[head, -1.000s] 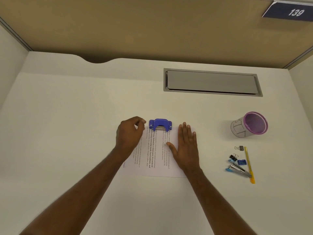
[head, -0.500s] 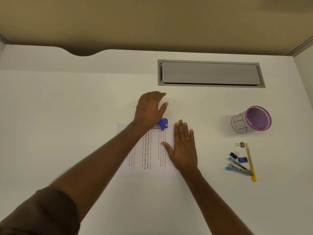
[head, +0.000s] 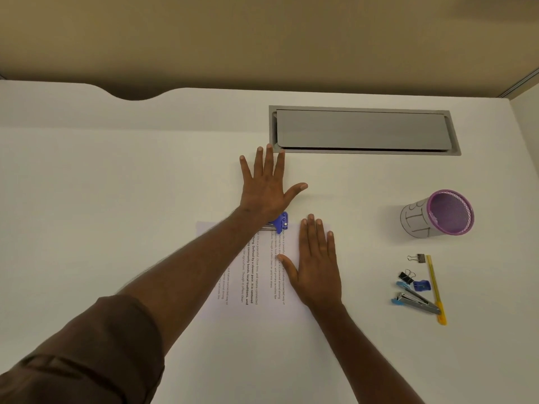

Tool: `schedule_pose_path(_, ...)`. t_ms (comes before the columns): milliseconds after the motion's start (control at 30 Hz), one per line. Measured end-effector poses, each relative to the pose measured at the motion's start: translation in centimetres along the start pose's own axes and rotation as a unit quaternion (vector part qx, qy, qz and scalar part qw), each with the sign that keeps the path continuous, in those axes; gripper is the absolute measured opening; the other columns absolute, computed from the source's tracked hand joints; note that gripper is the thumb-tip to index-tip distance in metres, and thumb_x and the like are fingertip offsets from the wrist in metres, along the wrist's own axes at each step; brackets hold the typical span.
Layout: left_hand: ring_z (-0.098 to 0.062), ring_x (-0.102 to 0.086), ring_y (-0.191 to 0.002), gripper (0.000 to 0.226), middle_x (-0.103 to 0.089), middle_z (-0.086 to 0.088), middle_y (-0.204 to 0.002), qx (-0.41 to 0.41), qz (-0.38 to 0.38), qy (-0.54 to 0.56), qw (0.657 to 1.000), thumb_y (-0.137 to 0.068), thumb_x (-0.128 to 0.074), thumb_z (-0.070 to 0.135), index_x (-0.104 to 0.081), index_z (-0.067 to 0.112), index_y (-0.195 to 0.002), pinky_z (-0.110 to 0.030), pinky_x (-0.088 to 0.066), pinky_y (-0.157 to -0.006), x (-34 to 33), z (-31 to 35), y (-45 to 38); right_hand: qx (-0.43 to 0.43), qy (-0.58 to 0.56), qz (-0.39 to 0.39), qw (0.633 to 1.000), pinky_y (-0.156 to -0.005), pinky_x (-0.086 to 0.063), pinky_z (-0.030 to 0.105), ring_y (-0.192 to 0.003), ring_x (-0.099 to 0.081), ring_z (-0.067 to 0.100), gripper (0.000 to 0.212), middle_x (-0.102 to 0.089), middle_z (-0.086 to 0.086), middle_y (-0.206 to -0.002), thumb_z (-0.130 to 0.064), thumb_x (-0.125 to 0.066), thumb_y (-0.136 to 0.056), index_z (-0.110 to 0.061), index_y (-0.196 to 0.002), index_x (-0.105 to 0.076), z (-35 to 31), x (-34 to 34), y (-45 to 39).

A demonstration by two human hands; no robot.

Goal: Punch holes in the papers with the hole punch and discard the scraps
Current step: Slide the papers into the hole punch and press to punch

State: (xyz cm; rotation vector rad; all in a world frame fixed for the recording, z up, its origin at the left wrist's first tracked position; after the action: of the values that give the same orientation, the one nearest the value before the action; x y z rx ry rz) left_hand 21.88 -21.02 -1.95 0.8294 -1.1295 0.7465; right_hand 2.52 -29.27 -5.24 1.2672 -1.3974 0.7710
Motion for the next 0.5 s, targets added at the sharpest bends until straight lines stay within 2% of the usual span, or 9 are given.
schedule_pose_path(500, -0.034, 0.014, -0.158, 0.101, 0.016, -0.011, -0.171, 0.002, 0.005, -0.007, 1.000, -0.084, 0.001, 0.084, 0.011, 0.020, -0.162, -0.069, 0.004, -0.122, -2.1, -0.5, -1.1, 0.005, 0.016, 0.016, 1.000, -0.127, -0.004, 0.045, -0.156, 0.002, 0.023, 0.089, -0.002, 0.003, -0.170, -0.073, -0.025, -0.095, -0.016, -0.161, -0.007, 0.1, -0.1, 0.0)
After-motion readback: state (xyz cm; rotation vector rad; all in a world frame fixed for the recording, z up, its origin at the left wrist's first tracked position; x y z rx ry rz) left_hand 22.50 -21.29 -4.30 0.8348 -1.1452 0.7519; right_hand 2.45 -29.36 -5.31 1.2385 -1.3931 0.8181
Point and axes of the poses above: each hand's wrist, its own y-axis away from the middle knuckle, its own x-axis out of the back of the hand, z = x × y, the point moved 2 cm from there along -y, towards the middle knuckle
